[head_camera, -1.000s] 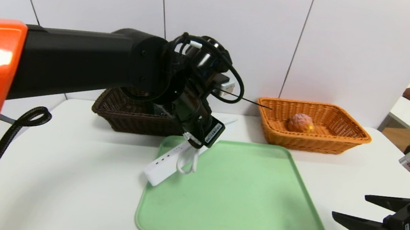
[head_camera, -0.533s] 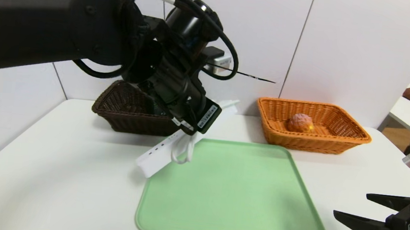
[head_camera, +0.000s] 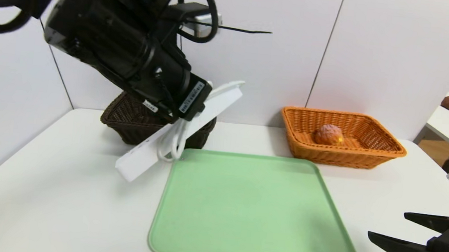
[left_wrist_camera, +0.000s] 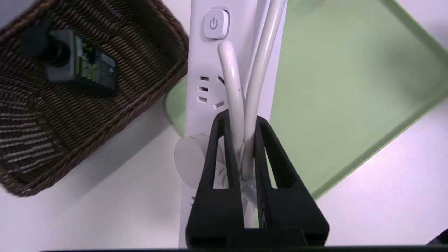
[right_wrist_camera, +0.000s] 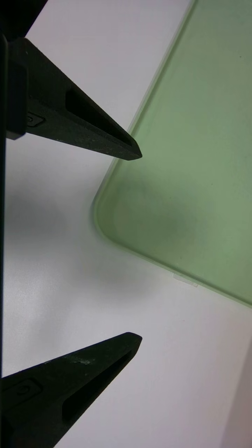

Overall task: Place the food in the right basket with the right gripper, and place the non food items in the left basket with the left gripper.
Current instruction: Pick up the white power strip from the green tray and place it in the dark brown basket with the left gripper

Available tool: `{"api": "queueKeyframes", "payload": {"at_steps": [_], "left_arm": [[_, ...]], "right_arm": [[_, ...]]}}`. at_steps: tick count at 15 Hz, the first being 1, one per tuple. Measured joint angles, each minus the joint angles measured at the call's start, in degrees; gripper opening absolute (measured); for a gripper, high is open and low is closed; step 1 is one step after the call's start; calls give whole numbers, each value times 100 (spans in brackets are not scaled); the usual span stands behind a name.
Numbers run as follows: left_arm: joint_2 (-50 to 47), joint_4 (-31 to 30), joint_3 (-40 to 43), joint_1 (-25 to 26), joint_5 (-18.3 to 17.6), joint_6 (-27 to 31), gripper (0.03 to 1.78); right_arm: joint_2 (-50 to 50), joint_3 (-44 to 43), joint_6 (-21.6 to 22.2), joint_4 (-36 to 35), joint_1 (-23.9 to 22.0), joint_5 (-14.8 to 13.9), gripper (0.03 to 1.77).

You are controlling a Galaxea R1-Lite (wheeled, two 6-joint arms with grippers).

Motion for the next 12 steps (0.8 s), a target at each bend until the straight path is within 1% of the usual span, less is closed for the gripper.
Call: {"api": "queueKeyframes", "payload": {"at_steps": [2, 4, 5, 7, 10, 12], "left_arm": [[-217, 89, 0, 324, -18, 384, 17], [-369, 105, 20, 696, -55, 933, 17], [-421, 105, 27, 890, -132, 1248, 17], [-482, 96, 35, 1281, -536, 1893, 17], [-462, 68, 79, 1813, -1332, 3027, 17], [-352, 26, 112, 2050, -1953, 3873, 17]], "right_arm": [[-35, 6, 0, 0, 0, -2, 170], [-57, 9, 4, 2, -2, -2, 170], [-63, 11, 6, 11, -2, -4, 170], [-68, 39, 6, 13, -2, -11, 170], [-68, 72, 4, 9, -6, -39, 170], [-66, 96, 20, 27, -13, -48, 170]]}}
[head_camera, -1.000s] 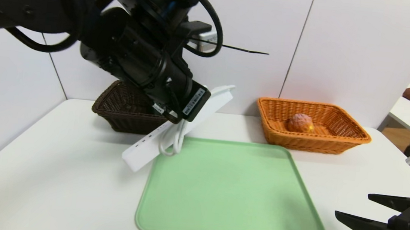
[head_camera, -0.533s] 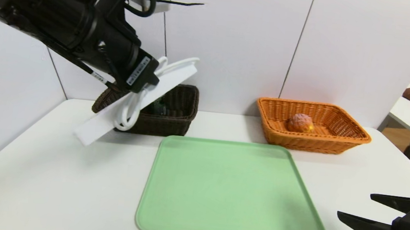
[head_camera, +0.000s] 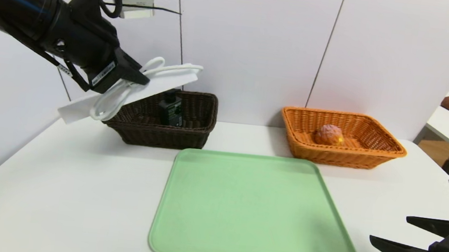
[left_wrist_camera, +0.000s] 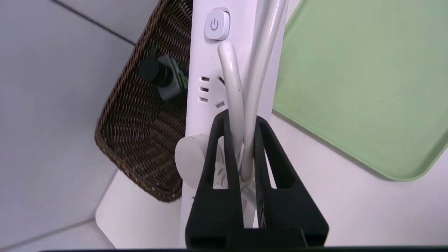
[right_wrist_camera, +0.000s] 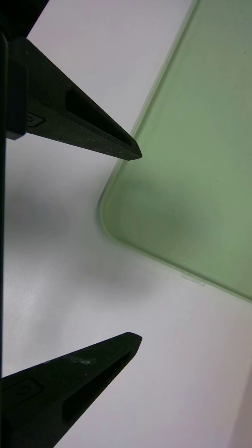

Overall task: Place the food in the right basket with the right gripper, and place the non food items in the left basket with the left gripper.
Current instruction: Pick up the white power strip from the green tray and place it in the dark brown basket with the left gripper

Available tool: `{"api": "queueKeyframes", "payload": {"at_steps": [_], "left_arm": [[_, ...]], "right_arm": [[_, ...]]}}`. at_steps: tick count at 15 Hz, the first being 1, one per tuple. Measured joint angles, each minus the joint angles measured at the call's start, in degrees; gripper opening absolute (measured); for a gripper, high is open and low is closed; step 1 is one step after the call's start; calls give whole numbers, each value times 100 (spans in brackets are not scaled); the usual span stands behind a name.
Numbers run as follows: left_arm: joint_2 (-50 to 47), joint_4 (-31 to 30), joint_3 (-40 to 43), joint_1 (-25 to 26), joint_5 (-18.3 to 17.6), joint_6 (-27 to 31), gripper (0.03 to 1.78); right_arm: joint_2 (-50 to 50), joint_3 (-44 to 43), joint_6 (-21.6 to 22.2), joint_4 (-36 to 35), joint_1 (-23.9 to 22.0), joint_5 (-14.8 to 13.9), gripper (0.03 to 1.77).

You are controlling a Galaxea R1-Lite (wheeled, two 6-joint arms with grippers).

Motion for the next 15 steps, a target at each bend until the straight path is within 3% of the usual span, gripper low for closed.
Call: {"api": "queueKeyframes", "payload": {"at_steps": [2, 4, 8, 15], "left_arm": [[179, -205, 63, 102, -471, 667, 17], [386, -789, 262, 195, -774, 1259, 17], [879, -2098, 649, 416, -920, 1731, 17], [1495, -2196, 577, 708, -997, 1794, 17]], "right_arm": [[2, 21, -5, -20, -61, 6, 170], [9, 32, -11, -24, -172, 17, 170], [22, 41, -13, -11, -325, -9, 170], [107, 150, -13, -20, -356, -27, 170]]}}
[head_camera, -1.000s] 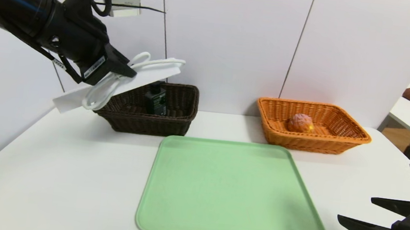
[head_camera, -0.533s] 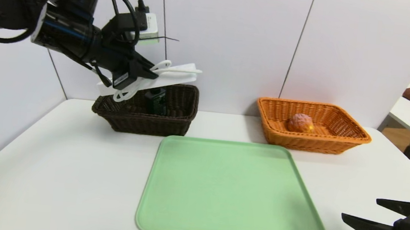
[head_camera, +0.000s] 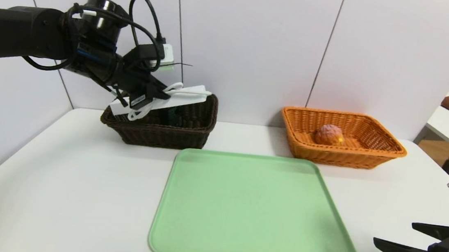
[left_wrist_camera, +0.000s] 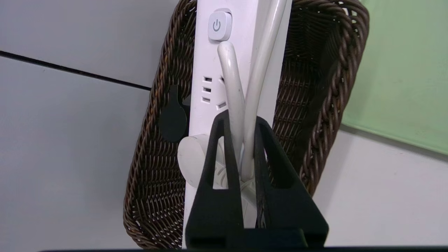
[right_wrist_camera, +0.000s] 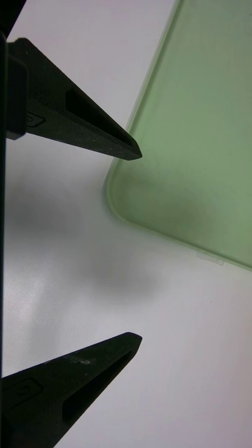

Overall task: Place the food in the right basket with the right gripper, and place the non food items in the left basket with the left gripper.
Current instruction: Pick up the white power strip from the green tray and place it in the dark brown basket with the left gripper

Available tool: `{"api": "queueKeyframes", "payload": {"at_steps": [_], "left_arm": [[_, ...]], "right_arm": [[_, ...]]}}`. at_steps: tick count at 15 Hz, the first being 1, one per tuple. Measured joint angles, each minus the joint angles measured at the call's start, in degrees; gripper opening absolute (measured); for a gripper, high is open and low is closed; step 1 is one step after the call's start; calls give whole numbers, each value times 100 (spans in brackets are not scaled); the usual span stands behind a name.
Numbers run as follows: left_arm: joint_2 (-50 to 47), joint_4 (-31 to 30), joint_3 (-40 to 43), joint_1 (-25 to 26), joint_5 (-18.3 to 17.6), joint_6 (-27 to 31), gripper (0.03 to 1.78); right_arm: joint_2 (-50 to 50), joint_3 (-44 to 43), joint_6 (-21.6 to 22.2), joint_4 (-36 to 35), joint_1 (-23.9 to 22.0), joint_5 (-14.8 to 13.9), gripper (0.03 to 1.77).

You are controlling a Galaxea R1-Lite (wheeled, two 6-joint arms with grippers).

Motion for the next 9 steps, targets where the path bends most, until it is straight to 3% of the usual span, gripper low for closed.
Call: {"api": "queueKeyframes", "payload": {"at_steps": [9], "left_arm": [[358, 23, -249, 2, -17, 146, 17]], "right_arm": [[20, 11, -6, 1, -129, 7, 170]]}}
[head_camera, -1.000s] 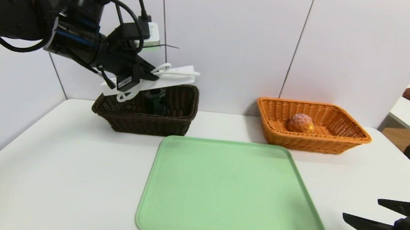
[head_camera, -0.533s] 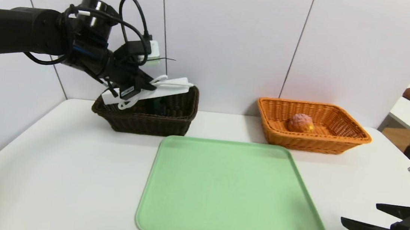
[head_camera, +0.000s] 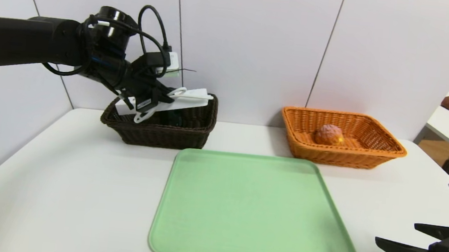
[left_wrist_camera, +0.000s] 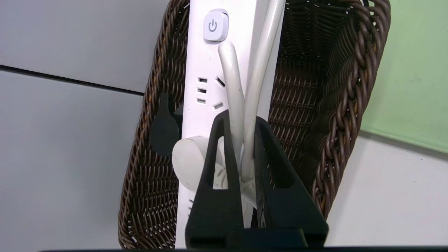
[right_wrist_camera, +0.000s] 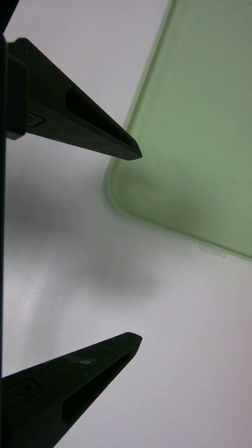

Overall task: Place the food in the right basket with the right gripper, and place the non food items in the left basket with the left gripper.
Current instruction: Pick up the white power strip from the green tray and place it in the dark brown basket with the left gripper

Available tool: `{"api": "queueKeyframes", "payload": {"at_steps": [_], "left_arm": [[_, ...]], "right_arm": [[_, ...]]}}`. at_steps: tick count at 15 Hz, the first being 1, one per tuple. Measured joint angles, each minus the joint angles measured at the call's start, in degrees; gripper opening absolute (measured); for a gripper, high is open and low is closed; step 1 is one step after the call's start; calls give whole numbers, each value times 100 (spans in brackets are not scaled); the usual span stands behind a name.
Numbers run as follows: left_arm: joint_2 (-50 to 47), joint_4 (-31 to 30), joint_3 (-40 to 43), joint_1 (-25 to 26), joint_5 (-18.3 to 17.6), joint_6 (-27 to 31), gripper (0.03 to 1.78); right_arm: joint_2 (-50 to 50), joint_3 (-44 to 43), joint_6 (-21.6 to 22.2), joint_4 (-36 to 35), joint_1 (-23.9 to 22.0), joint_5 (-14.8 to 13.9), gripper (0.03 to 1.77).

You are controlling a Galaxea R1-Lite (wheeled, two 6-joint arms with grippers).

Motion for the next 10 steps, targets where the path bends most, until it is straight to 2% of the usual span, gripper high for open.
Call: {"api": "queueKeyframes", "payload": {"at_steps": [7, 10], "left_arm": [[-28, 124, -18, -7, -20, -39, 17], [-94, 352, -149, -20, -20, -55, 17]], "right_arm": [[9, -13, -2, -9, -1, 33, 170], [6, -2, 0, -6, -1, 50, 170]]}}
